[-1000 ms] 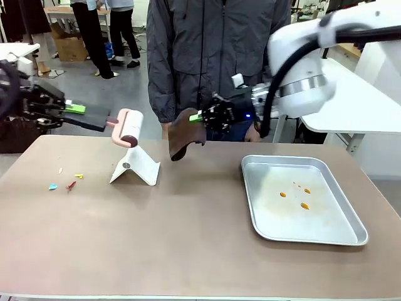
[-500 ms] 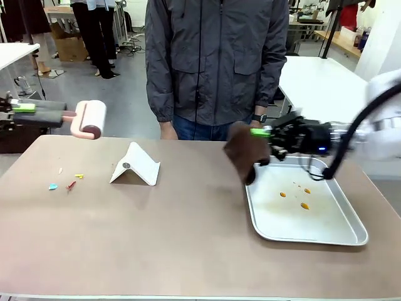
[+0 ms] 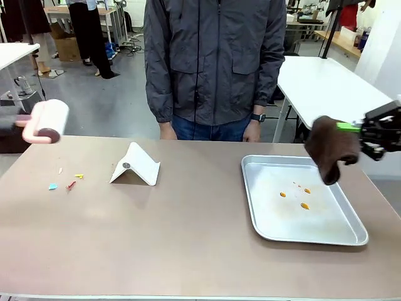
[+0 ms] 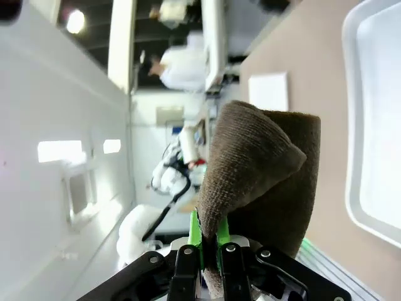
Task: Clean the surface of the table.
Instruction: Hold the Lint Roller with your left hand and the towel with your right hand.
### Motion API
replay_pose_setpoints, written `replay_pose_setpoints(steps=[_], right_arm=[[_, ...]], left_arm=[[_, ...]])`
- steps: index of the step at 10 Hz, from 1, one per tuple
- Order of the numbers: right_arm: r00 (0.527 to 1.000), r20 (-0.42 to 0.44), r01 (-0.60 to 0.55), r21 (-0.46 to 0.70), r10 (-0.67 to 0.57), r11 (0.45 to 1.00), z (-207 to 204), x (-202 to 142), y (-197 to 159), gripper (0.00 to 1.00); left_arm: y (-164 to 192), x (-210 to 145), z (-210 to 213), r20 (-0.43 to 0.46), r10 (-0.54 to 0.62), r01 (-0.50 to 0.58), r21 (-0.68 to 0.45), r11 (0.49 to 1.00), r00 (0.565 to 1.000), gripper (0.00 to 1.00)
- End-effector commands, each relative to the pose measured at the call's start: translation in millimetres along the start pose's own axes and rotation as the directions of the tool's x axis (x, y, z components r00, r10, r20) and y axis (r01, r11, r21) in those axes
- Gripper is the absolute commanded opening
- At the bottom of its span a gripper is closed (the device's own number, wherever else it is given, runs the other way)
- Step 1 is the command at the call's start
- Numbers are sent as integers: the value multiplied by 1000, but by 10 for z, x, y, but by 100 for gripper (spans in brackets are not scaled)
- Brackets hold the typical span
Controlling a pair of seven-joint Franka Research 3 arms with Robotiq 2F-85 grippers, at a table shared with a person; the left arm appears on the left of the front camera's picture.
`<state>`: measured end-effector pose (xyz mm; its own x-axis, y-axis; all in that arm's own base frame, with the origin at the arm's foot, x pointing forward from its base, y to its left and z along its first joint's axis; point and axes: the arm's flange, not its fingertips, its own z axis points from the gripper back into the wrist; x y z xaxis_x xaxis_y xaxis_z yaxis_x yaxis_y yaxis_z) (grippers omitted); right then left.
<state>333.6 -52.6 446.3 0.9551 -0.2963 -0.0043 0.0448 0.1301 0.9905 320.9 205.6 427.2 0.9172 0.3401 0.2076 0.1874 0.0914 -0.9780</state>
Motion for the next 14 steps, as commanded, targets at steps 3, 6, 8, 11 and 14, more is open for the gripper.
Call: replay_pose_setpoints(steps=[3, 6, 8, 11, 14], right_arm=[[998, 56, -41, -12, 41, 999, 317, 27, -287, 0], [994, 104, 19, -50, -14, 999, 358, 53, -165, 0], [994, 104, 19, -50, -14, 999, 358, 53, -165, 0], [994, 104, 19, -50, -14, 999, 358, 53, -165, 0], [994, 104, 19, -50, -14, 999, 358, 53, -165, 0]], left_arm=[[-26, 53, 223, -137, 18, -19, -11, 1000, 990, 0], [-19, 11, 224, -99, 32, -33, -10, 999, 995, 0], [-19, 11, 224, -99, 32, -33, -10, 999, 995, 0], [-19, 11, 224, -99, 32, -33, -10, 999, 995, 0], [-19, 11, 224, -99, 32, -33, -10, 999, 995, 0]])
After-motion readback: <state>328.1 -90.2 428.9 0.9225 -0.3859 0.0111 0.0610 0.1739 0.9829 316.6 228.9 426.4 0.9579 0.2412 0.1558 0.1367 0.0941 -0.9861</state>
